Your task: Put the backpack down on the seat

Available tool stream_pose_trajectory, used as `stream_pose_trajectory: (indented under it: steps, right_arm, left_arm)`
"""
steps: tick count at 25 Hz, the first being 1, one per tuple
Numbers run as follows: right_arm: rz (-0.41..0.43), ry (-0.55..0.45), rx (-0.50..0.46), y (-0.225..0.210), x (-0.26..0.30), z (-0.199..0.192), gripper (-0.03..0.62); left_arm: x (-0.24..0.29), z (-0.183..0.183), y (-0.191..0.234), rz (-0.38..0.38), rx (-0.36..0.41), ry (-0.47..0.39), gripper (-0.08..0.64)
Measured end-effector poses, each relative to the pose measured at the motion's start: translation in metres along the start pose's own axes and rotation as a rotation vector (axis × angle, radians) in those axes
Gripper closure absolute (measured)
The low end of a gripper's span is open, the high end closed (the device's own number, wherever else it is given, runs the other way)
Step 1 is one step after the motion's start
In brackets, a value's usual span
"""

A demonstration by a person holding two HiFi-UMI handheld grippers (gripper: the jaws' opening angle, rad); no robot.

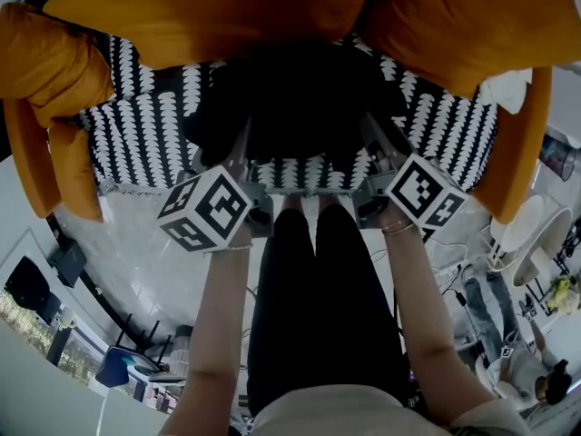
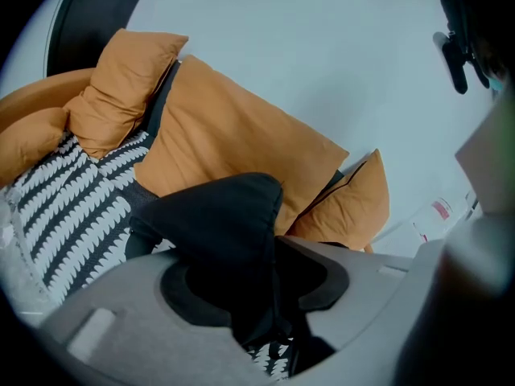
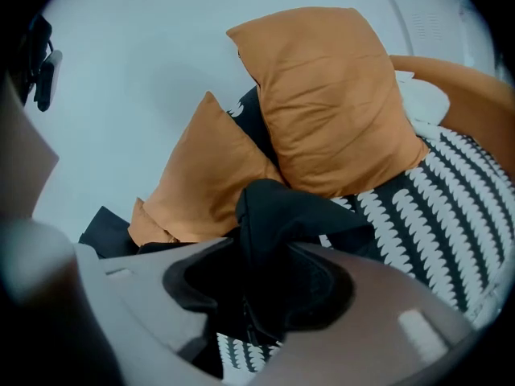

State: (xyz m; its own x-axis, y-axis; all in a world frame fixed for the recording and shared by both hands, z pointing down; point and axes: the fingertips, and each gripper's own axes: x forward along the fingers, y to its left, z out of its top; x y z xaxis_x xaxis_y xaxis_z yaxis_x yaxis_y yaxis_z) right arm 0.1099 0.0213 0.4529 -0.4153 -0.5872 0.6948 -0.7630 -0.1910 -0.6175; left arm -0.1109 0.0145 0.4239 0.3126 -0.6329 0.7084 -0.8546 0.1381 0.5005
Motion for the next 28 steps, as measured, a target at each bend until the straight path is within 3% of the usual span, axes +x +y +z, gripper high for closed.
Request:
stream_pose_trajectory:
  steps: [11, 24, 28]
  right_arm:
    - [-0.014, -0.024, 0.001, 0.014, -0.023, -0.009, 0.383]
    - [0.032, -0.021, -0.051, 0.047, -0.06, 0.001, 0.383]
    - [0.054, -0.026, -0.079, 0.063, -0.07, 0.008, 0.383]
  left_arm:
    - [-0.023, -0.006, 0.0, 0.033, 0.024, 0.012, 0.285]
    - [-0.07, -0.006, -0.015, 0.025, 0.009, 0.024, 0.272]
    - [-0.086, 0.002, -0.027, -0.014, -0.014, 0.011, 0.272]
